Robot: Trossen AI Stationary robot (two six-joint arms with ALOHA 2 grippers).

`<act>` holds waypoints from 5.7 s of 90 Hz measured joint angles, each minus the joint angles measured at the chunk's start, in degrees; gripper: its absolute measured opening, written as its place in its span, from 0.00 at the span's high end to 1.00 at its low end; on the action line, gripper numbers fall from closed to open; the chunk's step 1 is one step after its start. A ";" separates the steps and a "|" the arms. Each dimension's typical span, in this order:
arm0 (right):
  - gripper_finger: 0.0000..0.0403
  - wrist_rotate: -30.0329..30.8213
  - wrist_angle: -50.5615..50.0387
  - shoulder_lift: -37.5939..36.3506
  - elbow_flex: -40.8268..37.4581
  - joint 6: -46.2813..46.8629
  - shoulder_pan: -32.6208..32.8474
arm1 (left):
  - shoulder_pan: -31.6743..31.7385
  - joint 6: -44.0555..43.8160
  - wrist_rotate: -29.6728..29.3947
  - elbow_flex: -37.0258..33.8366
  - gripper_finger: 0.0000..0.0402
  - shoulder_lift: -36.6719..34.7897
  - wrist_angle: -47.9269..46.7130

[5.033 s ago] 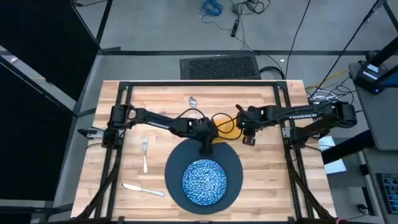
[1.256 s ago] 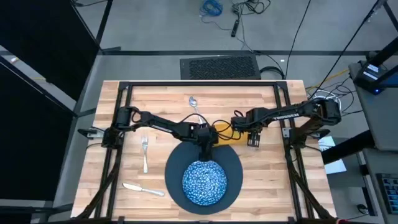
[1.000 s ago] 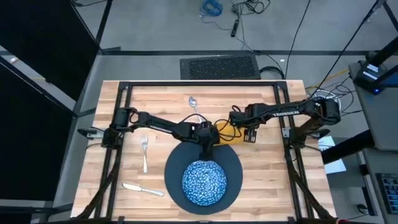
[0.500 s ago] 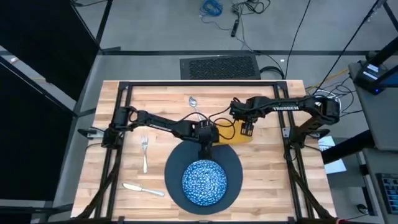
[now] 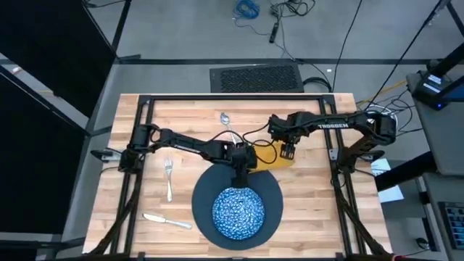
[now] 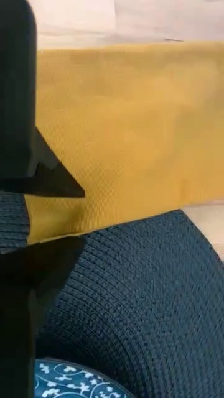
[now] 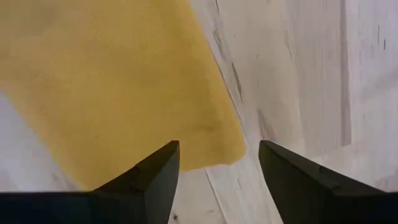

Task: Set table place
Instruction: Fold the yellow table napkin, then put the yellow table napkin on the blue table mat to the left of the blue plate

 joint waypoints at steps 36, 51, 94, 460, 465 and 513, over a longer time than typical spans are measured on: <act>0.47 -3.33 0.19 0.02 -0.02 -2.46 -2.77 | 0.42 -2.89 -6.39 5.12 0.64 -2.13 -3.39; 0.47 -4.87 1.47 1.02 -0.02 -4.69 -4.77 | 0.11 -0.82 -6.14 6.88 0.64 -2.73 -6.19; 0.59 -9.48 2.20 10.10 0.04 -12.88 -6.75 | 0.88 -6.28 -8.73 6.49 0.64 -2.82 -8.92; 0.60 -5.32 -6.79 8.65 15.68 -4.75 11.81 | 0.98 -15.23 -33.20 6.40 0.64 0.17 -36.35; 0.60 -6.56 -8.60 8.63 15.13 -2.59 12.19 | 0.98 -15.28 -33.20 6.40 0.64 0.17 -36.37; 0.60 -2.70 -13.08 6.21 6.67 12.23 15.81 | 0.48 -16.85 -33.18 6.40 0.64 0.17 -36.52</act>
